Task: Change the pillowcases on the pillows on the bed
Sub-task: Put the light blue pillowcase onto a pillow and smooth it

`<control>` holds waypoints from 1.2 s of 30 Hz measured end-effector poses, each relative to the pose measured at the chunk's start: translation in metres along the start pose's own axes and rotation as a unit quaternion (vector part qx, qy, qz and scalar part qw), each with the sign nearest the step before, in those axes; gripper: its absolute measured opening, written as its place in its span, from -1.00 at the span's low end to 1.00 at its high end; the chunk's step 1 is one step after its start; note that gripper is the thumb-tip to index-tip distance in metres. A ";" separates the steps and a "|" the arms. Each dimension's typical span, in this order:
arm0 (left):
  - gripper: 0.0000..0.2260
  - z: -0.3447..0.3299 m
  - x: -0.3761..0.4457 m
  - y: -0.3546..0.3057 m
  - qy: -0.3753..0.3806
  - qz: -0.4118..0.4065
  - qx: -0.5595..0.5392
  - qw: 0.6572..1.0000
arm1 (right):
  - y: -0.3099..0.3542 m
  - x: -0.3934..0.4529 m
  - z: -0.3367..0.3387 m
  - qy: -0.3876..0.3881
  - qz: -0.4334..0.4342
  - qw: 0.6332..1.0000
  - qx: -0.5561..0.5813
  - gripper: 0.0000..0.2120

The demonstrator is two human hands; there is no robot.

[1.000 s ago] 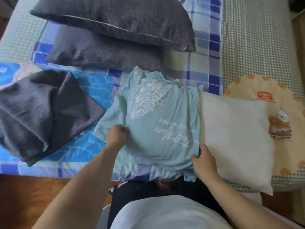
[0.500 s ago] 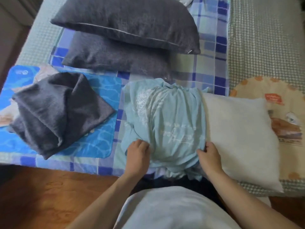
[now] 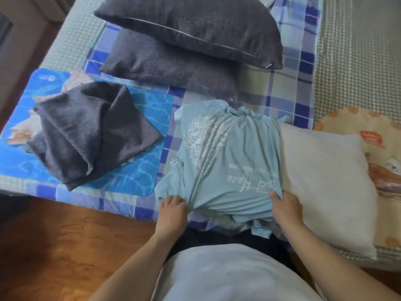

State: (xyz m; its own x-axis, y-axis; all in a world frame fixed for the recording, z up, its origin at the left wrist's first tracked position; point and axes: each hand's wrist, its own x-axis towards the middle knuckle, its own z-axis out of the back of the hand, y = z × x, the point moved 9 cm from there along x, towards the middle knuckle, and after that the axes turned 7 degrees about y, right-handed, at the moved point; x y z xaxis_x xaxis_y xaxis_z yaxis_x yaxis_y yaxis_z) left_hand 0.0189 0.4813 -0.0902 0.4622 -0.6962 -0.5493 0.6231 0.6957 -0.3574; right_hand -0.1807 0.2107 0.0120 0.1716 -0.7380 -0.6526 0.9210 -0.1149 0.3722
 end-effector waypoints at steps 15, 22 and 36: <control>-0.89 -0.015 0.013 -0.009 0.113 0.101 -0.556 0.817 | -0.016 -0.007 -0.054 0.136 0.017 0.973 -0.185 -0.69; -0.61 0.019 0.084 0.047 0.099 0.137 -0.461 0.871 | -0.033 0.000 -0.061 0.087 0.000 0.983 -0.164 -0.69; -0.74 0.031 0.096 0.001 0.266 0.068 -0.563 0.780 | -0.059 -0.024 -0.071 0.087 -0.015 0.996 -0.033 -0.78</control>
State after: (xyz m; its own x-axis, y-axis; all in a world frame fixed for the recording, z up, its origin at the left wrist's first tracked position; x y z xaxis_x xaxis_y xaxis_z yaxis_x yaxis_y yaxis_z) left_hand 0.0833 0.4095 -0.1204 -0.0370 -0.6391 -0.7682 -0.4951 0.6795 -0.5415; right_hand -0.2148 0.2826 -0.0413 0.1957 -0.6075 -0.7699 0.9466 -0.0882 0.3102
